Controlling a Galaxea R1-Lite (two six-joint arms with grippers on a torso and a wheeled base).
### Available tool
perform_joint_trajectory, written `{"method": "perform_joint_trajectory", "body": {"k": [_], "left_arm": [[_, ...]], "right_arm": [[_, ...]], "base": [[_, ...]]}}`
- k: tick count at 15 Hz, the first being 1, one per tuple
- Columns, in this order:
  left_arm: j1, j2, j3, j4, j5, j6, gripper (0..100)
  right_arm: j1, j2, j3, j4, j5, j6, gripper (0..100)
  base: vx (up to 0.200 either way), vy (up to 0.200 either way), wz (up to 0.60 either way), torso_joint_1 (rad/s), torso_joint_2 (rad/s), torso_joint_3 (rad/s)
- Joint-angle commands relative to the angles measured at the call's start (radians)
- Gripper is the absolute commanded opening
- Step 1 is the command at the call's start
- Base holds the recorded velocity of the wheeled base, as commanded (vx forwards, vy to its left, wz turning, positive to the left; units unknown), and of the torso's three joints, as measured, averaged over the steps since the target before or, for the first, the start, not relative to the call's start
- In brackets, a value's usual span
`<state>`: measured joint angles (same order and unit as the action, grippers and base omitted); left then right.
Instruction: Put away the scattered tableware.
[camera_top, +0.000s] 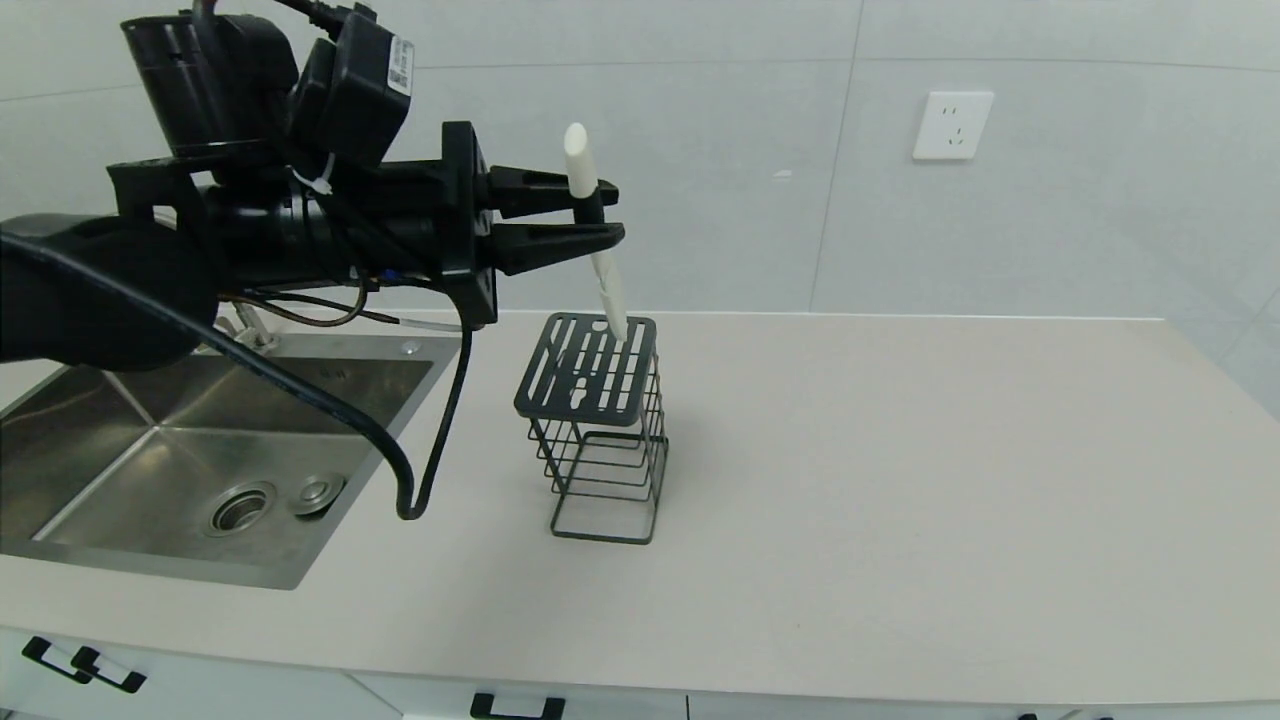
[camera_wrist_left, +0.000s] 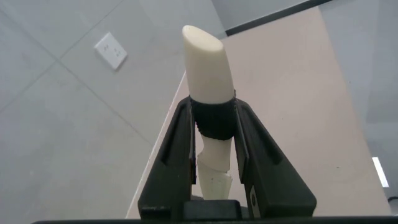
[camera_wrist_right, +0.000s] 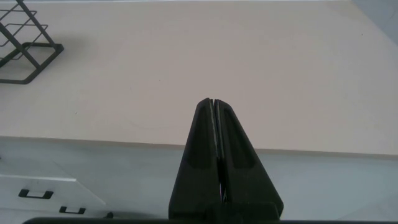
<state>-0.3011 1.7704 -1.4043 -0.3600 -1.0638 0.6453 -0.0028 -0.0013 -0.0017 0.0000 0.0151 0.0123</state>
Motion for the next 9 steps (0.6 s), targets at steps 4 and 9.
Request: {"method": "perform_joint_trajectory", "body": {"k": [4, 9], "left_arm": [[0.003, 0.015, -0.002, -0.002, -0.027, -0.018, 0], [0.025, 0.089, -0.081, -0.002, -0.054, -0.035, 0]], "right_arm": [[0.0, 0.001, 0.0, 0.0, 0.0, 0.001, 0], [0.0, 0.001, 0.0, 0.0, 0.0, 0.0, 0]], "base": [[0.0, 0.0, 0.0, 0.0, 0.0, 0.0], [0.0, 0.0, 0.0, 0.0, 0.0, 0.0]]}}
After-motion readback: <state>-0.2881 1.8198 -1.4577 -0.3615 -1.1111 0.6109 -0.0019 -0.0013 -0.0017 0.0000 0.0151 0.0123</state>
